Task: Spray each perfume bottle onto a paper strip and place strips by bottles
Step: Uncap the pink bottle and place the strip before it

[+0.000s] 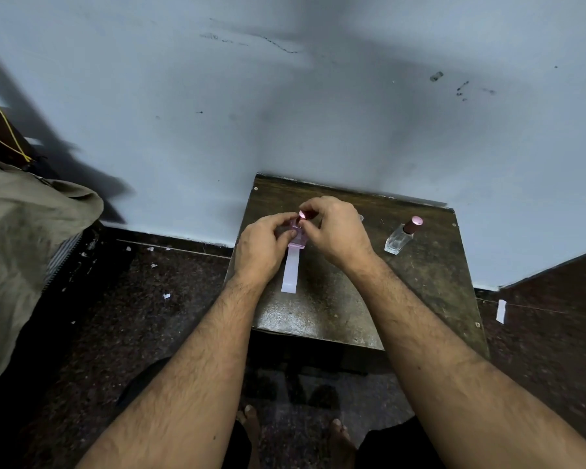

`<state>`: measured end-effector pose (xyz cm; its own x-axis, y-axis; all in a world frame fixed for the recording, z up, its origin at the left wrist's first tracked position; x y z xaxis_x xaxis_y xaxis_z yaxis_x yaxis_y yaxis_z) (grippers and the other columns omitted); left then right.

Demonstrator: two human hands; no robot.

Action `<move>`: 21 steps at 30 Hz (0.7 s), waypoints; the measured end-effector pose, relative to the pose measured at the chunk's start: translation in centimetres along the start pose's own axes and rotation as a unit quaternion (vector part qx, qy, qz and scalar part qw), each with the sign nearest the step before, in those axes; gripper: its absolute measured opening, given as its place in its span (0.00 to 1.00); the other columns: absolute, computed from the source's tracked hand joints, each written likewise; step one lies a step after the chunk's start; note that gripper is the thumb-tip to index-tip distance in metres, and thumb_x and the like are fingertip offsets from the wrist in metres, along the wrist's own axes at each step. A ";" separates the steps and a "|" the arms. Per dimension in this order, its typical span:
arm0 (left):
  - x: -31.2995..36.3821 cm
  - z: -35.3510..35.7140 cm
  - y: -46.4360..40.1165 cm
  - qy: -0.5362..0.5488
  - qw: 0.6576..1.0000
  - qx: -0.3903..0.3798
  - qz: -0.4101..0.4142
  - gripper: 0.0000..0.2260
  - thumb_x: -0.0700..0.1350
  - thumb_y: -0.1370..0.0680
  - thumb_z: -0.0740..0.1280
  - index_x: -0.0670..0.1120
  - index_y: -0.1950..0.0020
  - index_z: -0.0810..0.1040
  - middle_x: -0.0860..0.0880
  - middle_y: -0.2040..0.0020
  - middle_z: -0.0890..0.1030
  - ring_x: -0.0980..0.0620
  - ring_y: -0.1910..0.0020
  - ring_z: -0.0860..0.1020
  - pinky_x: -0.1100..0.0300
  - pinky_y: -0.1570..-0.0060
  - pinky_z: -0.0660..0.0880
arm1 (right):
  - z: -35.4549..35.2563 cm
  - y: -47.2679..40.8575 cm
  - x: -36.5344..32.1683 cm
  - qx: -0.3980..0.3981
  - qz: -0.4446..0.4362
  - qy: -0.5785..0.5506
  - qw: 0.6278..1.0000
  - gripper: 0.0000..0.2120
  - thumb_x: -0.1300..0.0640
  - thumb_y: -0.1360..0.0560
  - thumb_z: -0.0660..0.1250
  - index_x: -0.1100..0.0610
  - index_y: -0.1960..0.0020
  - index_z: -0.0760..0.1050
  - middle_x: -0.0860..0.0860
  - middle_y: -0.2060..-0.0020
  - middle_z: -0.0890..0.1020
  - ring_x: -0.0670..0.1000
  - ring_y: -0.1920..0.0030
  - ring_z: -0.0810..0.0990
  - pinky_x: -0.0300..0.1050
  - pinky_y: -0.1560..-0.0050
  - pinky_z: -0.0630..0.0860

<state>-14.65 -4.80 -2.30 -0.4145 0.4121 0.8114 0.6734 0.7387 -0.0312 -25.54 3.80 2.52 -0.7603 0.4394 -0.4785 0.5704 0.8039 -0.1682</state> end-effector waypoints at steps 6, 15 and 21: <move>-0.1 0.0 0.0 -0.001 1.000 0.003 -0.010 0.15 0.47 0.23 0.71 0.57 0.37 0.80 0.55 0.47 0.84 0.56 0.49 0.80 0.56 0.46 0.77 | 0.2 -0.1 -0.1 -0.003 0.006 0.010 1.000 0.11 0.56 0.26 0.70 0.54 0.44 0.81 0.50 0.50 0.83 0.49 0.48 0.80 0.46 0.45 0.76; -0.2 0.0 -0.1 0.007 1.000 -0.001 -0.016 0.15 0.47 0.23 0.70 0.57 0.37 0.79 0.56 0.48 0.84 0.55 0.49 0.80 0.54 0.45 0.78 | 0.3 -0.2 -0.3 -0.013 0.020 0.013 1.000 0.13 0.57 0.26 0.70 0.54 0.42 0.80 0.50 0.46 0.83 0.50 0.46 0.80 0.47 0.43 0.77; -0.4 0.1 0.1 -0.005 1.000 -0.007 -0.020 0.17 0.48 0.22 0.69 0.58 0.33 0.76 0.54 0.44 0.83 0.53 0.45 0.79 0.52 0.43 0.77 | -0.1 0.2 -0.7 -0.009 0.019 0.016 1.000 0.22 0.58 0.27 0.69 0.53 0.33 0.74 0.52 0.42 0.81 0.51 0.42 0.79 0.48 0.40 0.75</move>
<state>-14.50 -4.88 -2.63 -0.4473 0.3875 0.8061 0.6640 0.7477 0.0090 -24.95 3.76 2.90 -0.7478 0.4827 -0.4558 0.5940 0.7931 -0.1346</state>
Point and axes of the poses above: each hand's wrist, its own y-axis away from the middle knuckle, its own z-axis out of the palm, x = y × z, the point moved 4 cm from there along -y, towards the middle knuckle
